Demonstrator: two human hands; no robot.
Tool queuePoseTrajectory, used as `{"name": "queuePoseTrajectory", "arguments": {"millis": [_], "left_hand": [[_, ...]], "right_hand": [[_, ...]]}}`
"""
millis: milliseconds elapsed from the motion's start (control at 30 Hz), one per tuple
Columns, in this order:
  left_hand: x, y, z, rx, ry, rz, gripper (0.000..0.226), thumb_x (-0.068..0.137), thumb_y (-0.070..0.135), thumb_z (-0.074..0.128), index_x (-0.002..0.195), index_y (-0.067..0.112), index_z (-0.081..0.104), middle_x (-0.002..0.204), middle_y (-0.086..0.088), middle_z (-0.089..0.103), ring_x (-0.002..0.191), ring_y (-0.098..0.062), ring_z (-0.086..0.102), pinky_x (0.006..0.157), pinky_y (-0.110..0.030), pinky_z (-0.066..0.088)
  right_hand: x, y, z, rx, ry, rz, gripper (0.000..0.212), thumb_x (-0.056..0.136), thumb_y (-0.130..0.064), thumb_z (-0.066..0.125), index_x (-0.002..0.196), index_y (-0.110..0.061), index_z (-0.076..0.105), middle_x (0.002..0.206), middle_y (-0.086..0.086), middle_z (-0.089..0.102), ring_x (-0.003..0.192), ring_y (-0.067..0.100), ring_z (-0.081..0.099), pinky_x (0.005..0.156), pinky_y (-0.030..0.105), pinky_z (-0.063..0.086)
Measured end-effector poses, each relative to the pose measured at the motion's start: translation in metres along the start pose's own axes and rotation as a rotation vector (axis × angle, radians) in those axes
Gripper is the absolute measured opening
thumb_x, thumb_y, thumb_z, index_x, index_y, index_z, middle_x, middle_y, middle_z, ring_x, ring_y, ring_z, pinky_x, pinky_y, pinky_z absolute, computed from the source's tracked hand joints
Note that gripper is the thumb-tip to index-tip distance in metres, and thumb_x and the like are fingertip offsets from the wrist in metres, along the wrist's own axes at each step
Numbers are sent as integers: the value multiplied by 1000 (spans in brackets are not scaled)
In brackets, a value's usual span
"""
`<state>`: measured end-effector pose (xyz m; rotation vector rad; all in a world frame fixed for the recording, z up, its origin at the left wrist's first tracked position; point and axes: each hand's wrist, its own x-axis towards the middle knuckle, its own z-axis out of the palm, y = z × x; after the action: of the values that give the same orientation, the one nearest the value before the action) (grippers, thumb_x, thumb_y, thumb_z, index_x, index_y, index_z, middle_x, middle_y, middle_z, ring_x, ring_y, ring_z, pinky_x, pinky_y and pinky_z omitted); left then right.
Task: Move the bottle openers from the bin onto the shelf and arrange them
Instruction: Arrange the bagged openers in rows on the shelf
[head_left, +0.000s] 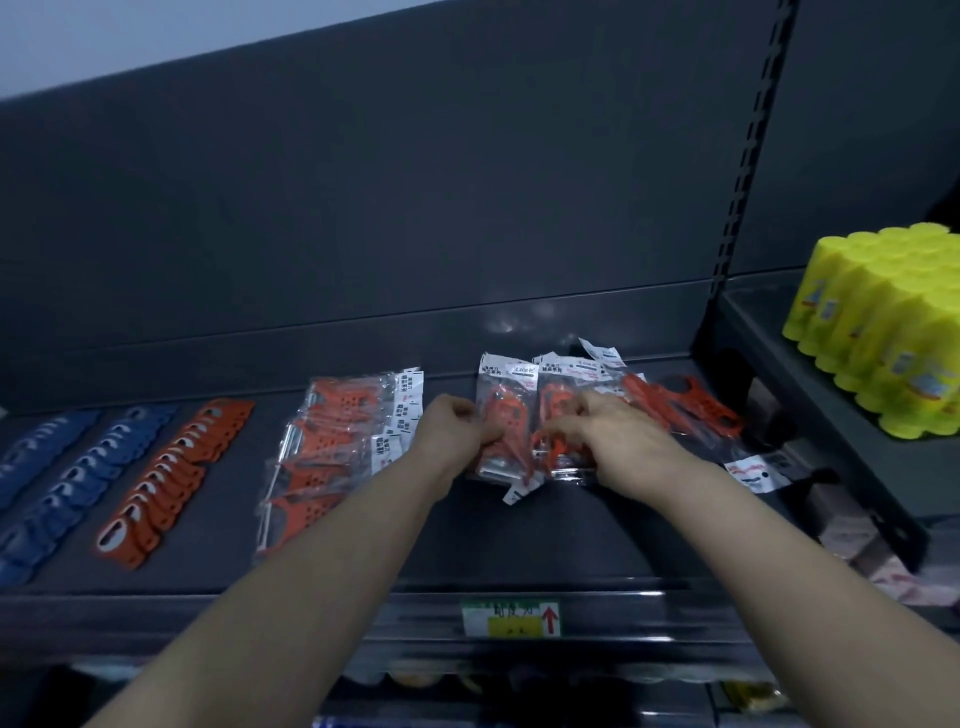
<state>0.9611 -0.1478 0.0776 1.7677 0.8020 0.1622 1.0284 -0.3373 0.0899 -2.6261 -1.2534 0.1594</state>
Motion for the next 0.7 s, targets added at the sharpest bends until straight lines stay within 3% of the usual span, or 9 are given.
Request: {"name": "queuePoseTrajectory", "arguments": {"millis": [133,200,267,333,433,533,633,700], "left_hand": [[-1,4,-9,60,59,138,35,86,12,71,116,10,56,106,-4,63,91,-19,66,81,-34,57],[-1,5,-23,90,36,165,32,85,11,71,114,12,57,105,-4,66,92,-19,66,84,-37,57],[-4,5,-41,93,-6,161,34,82,6,74,112,13,59,104,-5,68,92,-20,68,83,-37,58],[-8,5,-61,88,-20,148,33,78,4,76,107,13,63,101,-5,70,91,-20,68,83,-34,58],[-12,3,-93,99,-9,151,14,80,5,74,92,11,68,92,-12,72,81,-25,69,77,-37,59],[-13,-5,-123,50,-30,116,11,84,8,71,92,4,65,89,-18,72,68,-24,70,58,-32,58],[-13,-15,-149,99,-59,108,15,84,13,73,86,8,59,83,-15,73,61,-21,68,49,-26,52],[-17,-20,-161,149,-97,109,19,79,12,77,84,7,60,76,-9,72,57,-16,69,47,-25,51]], "right_hand": [[9,-10,-7,-291,-87,-126,66,85,-7,54,138,-45,40,152,-2,17,139,23,16,106,42,22],[15,-14,-11,-350,-75,-148,51,90,-15,51,132,-42,45,154,-3,19,144,22,9,110,46,16],[22,-19,-15,-386,-20,-136,41,89,-21,53,126,-38,51,144,-6,37,144,19,16,114,47,12],[26,-27,-23,-382,7,-99,29,83,-25,61,109,-35,57,123,-8,56,131,16,40,114,43,17],[28,-47,-32,-274,52,-45,16,78,-31,65,89,-32,53,98,-10,67,103,18,59,86,28,31],[34,-64,-31,-220,124,-21,21,80,-32,67,99,-32,58,101,-11,67,99,17,61,73,28,34],[38,-87,-27,-110,135,-33,23,80,-39,69,100,-31,59,105,-11,64,104,16,57,75,29,38],[40,-107,-19,-129,147,-145,27,76,-47,71,96,-31,62,122,-11,55,118,14,47,86,31,37]]}}
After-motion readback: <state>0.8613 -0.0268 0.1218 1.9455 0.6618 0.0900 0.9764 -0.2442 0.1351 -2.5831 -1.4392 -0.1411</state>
